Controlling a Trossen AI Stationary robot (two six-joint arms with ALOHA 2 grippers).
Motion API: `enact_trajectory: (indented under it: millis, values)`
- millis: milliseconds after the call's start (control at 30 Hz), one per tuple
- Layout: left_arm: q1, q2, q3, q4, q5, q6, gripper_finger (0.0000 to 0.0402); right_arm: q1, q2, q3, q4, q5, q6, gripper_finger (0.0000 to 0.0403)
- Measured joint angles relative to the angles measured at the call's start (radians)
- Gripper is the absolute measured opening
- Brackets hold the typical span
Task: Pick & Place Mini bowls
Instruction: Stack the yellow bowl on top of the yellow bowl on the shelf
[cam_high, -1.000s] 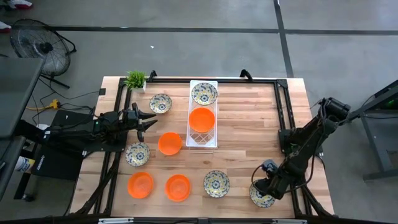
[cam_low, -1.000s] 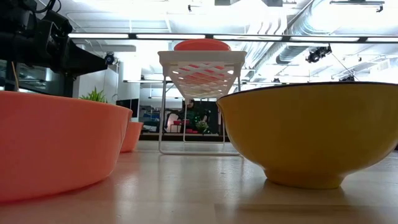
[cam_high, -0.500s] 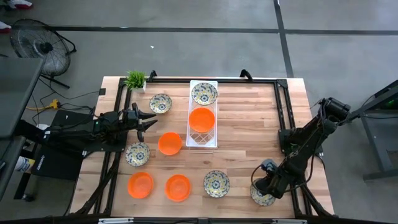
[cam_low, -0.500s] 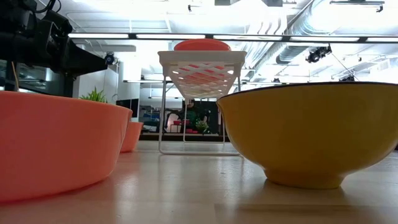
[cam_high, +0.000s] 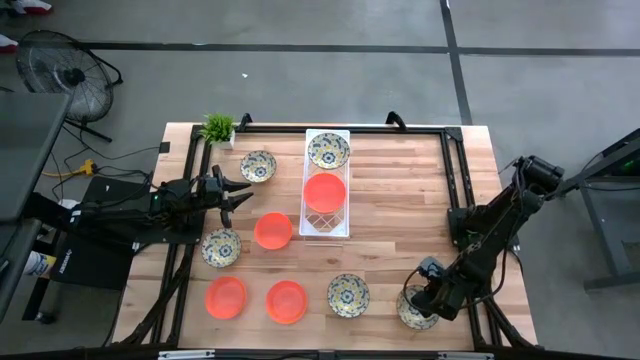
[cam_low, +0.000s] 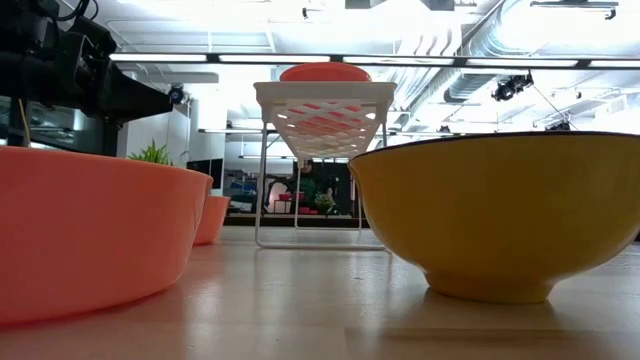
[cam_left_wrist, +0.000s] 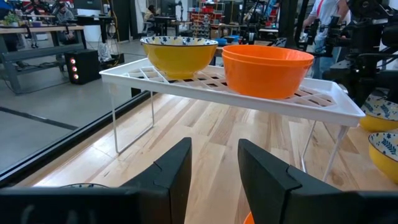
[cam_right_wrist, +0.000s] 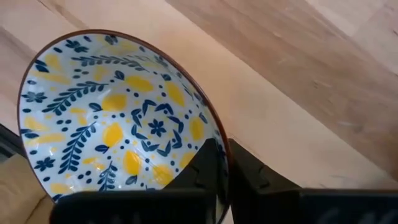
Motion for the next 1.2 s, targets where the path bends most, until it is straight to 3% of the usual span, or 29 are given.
enact_trajectory:
  millis: [267,700,867,967,1200]
  values:
    - [0.0,0.0,0.0,0.0,0.0,0.0,0.0129,-0.008,-0.024,-0.003,-0.005,0.058,0.009,0.0004]
    - [0.0,0.0,0.0,0.0,0.0,0.0,0.0129,-0.059,-0.195,-0.005,-0.077,0.102,0.079,0.0002]
    - [0.0,0.0,0.0,0.0,0.0,0.0,0.0129,-0.141,-0.28,-0.003,-0.099,0.132,0.042,0.0002]
    - [0.0,0.0,0.0,0.0,0.0,0.0,0.0129,-0.2,-0.324,0.019,-0.164,0.202,0.006,0.0002]
    - [0.0,0.0,0.0,0.0,0.0,0.0,0.0129,-0.438,-0.357,0.204,-0.361,0.313,-0.137,0.0002]
